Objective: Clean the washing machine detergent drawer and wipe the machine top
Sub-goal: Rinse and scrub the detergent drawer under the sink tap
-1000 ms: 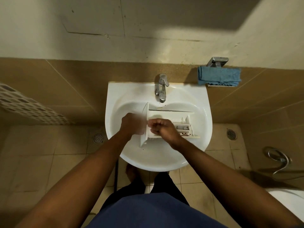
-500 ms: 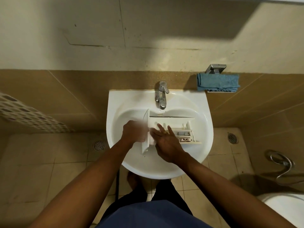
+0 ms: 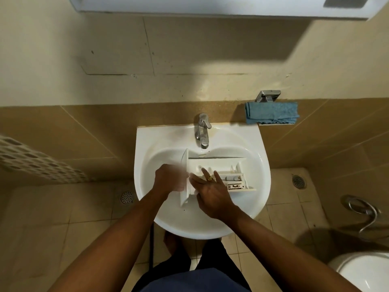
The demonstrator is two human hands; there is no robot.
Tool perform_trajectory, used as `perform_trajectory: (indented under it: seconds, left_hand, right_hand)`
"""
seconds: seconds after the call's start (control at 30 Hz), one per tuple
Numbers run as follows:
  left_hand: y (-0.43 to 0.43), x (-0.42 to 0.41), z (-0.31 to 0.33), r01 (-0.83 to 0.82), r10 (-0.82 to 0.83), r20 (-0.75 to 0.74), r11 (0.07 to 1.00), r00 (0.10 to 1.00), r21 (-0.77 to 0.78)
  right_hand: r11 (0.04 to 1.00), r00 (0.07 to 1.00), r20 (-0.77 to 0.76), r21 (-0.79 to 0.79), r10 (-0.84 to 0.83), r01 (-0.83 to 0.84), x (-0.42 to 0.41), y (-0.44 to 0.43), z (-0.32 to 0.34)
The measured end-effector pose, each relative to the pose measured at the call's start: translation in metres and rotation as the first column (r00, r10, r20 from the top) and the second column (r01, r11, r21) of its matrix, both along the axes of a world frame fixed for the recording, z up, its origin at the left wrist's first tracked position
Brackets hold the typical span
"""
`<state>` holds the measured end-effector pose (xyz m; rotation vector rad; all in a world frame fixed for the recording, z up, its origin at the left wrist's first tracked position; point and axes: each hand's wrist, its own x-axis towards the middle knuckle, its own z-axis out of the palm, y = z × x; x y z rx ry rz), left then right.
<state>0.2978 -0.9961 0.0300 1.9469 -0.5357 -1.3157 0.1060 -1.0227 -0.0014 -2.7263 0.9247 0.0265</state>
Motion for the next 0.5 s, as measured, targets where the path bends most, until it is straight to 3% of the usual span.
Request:
perform_trajectory:
  seconds: [0.2,0.27,0.33,0.4,0.43,0.5]
  left_hand:
    - [0.000,0.001,0.000,-0.001,0.001,0.004,1.000,1.000,0.004]
    - [0.000,0.000,0.000,0.002,-0.002,0.011,1.000,1.000,0.006]
    - [0.000,0.000,-0.001,-0.002,0.002,0.004,1.000,1.000,0.003]
    - [0.001,0.000,-0.001,-0.007,0.007,-0.003,1.000,1.000,-0.005]
    - [0.001,0.000,-0.001,-0.006,0.006,-0.002,1.000,1.000,-0.005]
    - [0.000,0.000,-0.002,-0.005,0.005,0.003,1.000,1.000,-0.001]
  right_hand:
    - [0.984,0.979,-0.147,0.086,-0.144,0.158,0.018,-0.058,-0.010]
    - [0.962,0.969,-0.001,0.114,-0.249,0.247,0.020,-0.071,-0.007]
    - [0.888,0.864,0.230,0.225,-0.447,0.400,0.024,-0.081,0.003]
    - [0.698,0.651,0.294,0.479,-0.700,0.533,0.032,-0.094,0.014]
    - [0.526,0.508,0.246,0.661,-0.826,0.535,0.037,-0.102,0.018]
    - [0.147,0.268,0.047,0.919,-0.962,0.367,0.043,-0.114,0.024]
